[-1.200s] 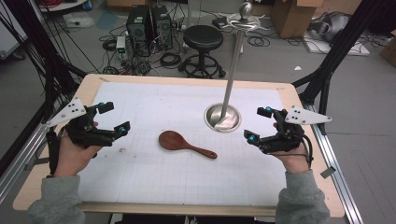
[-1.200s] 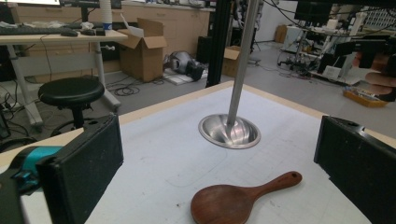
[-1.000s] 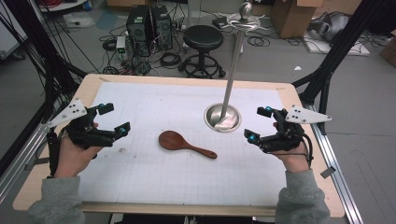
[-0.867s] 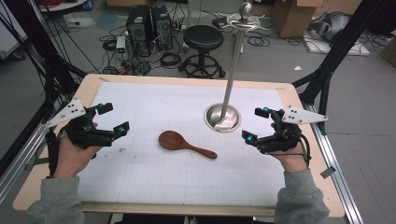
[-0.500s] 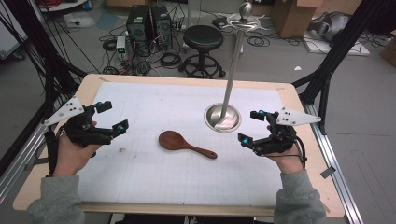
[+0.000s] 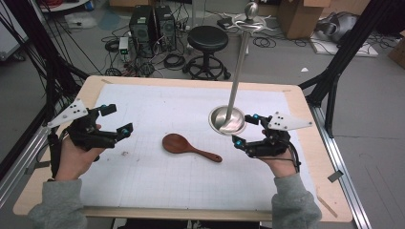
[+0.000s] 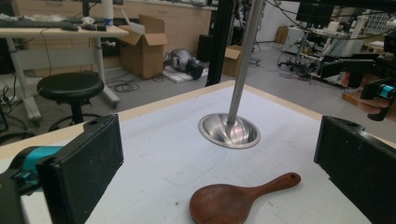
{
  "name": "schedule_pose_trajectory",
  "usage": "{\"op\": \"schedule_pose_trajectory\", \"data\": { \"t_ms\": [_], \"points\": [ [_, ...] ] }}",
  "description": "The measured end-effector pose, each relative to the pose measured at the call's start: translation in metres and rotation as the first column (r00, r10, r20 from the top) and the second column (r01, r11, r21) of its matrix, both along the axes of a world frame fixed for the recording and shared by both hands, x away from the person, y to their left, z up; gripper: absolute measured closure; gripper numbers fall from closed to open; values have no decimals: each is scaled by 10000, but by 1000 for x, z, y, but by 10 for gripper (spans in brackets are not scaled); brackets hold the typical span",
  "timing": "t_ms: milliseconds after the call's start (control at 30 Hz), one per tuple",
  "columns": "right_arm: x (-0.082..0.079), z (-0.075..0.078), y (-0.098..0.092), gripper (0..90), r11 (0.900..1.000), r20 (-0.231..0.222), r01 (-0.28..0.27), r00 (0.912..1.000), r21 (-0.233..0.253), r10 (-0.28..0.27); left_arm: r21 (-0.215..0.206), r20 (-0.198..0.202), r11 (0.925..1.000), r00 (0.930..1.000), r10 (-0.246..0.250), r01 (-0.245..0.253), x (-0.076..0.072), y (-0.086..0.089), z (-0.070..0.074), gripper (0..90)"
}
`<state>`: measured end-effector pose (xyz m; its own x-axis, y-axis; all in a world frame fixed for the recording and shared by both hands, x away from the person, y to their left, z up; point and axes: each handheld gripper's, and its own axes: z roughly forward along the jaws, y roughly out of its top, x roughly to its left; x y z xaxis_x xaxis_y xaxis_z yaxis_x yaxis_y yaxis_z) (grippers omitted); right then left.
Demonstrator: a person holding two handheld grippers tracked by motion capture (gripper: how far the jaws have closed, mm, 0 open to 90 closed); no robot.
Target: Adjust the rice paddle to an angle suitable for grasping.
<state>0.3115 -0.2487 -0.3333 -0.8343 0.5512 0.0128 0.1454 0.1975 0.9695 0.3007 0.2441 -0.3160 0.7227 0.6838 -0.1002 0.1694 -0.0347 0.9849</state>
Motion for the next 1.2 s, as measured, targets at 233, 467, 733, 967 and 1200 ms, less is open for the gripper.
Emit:
{"op": "schedule_pose_trajectory", "data": {
  "t_ms": [233,467,733,967,1200],
  "points": [
    [5,-6,14,318,9997,-59,-233,9997,-94,233,-67,143,9992,9991,407,-406,-4,5,0,18],
    [10,-10,29,467,9992,-58,-334,9994,-228,333,-17,132,9989,9988,461,-461,-6,9,-1,18],
    [16,-12,42,572,9989,-215,-308,9993,-366,300,53,154,9987,9987,496,-497,-5,7,-4,18],
    [19,-14,49,676,9988,-303,-287,9992,-396,275,147,44,9990,9991,419,-420,-3,4,-7,18],
    [23,-13,54,747,9990,-436,-293,9987,-340,278,183,7,9990,9992,409,-409,-4,4,-8,18]
  ]
}}
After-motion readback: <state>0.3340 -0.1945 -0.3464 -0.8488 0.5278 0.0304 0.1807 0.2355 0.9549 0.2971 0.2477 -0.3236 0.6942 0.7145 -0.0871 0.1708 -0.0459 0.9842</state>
